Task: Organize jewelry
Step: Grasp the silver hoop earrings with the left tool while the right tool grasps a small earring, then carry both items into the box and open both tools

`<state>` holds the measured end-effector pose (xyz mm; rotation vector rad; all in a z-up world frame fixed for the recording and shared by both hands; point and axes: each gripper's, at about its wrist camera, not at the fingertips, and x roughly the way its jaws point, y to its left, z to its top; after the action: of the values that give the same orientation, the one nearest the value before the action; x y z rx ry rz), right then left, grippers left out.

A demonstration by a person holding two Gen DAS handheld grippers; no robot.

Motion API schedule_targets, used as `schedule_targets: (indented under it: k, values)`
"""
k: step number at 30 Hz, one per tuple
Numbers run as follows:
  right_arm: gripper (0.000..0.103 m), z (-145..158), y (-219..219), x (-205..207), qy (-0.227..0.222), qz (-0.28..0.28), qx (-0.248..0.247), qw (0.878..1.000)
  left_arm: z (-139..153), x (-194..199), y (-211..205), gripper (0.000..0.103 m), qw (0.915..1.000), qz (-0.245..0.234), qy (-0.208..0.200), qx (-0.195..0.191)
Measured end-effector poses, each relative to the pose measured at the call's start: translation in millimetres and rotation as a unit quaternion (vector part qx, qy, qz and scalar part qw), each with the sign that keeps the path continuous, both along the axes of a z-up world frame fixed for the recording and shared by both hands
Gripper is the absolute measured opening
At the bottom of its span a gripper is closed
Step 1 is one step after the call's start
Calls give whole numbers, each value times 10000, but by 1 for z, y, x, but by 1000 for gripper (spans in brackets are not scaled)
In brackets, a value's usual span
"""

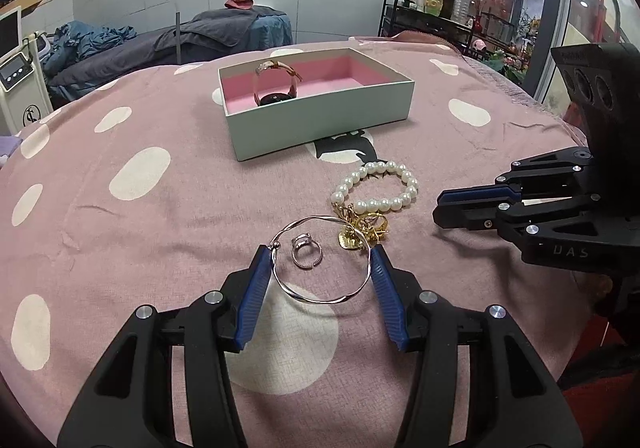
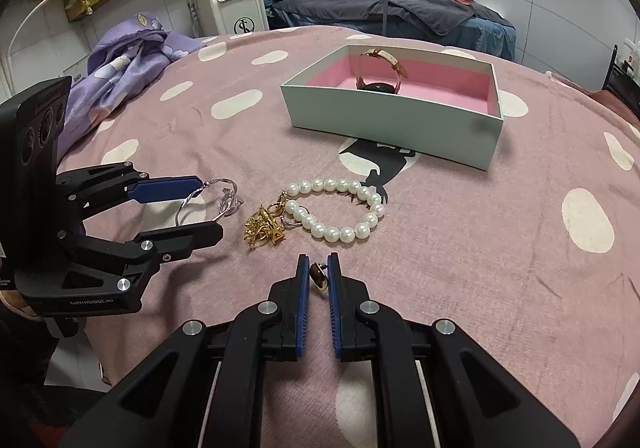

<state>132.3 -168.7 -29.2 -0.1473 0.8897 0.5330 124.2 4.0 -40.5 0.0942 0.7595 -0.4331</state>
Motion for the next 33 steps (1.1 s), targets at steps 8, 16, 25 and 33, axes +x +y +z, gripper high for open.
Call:
schedule_targets:
  k: [8, 16, 25, 33]
  values:
    - [9, 21, -5, 2, -134, 108, 126, 9998, 21, 8, -4, 51, 9997, -75, -166, -153]
    - [9, 48, -15, 29, -348, 41, 180, 9992, 44, 48, -7, 51, 9993, -166, -229, -248]
    - [9, 63, -15, 85, -213, -60, 170, 9996, 55, 125, -12, 51, 9990, -184, 274, -308]
    - [9, 58, -8, 147, -17, -298, -145, 9994, 42, 184, -26, 51, 9956, -210, 917, -28]
